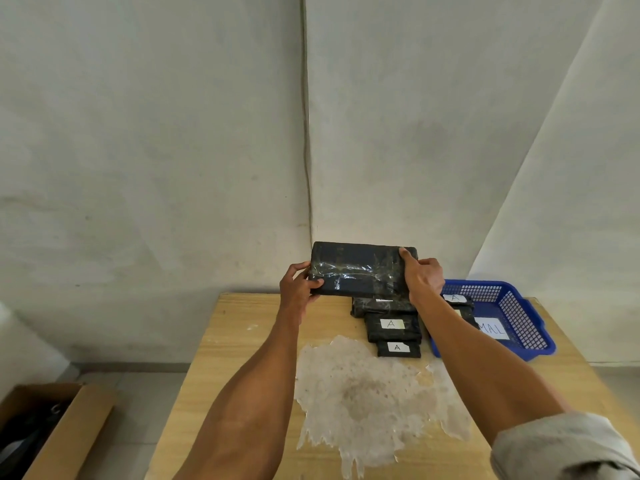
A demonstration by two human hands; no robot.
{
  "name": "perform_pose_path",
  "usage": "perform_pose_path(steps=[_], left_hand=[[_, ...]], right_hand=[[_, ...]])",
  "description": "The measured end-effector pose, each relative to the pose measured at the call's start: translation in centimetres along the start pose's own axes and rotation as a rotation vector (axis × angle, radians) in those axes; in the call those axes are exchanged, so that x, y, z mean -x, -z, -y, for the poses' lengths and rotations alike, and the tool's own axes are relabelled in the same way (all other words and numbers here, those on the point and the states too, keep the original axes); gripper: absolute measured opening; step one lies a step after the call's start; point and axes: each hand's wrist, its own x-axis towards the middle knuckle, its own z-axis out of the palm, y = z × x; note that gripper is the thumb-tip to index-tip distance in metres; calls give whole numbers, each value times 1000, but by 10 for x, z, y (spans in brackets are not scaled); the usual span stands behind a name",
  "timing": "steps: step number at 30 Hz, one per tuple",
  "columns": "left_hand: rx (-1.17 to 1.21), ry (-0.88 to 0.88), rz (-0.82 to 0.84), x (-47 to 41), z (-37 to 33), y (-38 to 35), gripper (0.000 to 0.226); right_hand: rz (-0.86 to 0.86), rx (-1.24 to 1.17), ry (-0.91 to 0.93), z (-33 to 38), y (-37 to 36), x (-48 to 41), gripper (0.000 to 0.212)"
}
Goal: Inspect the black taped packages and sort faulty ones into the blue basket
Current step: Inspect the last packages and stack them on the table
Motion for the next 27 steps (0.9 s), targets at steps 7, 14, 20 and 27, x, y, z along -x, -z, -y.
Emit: perform_pose_path(steps=[7,14,20,27], left_hand=[[-7,-6,-24,2,3,-1,45],[-195,31,-480,-4,-11,-18,52],[-259,1,-591,-6,-23,-22,50],[-320,26,-615,1,-27,-21,56]], right_hand=[[-5,80,52,-6,5,0,56],[364,155,236,-18,2,-8,80],[398,129,311,-27,1,-5,90],[376,177,377,-28,1,-9,90]])
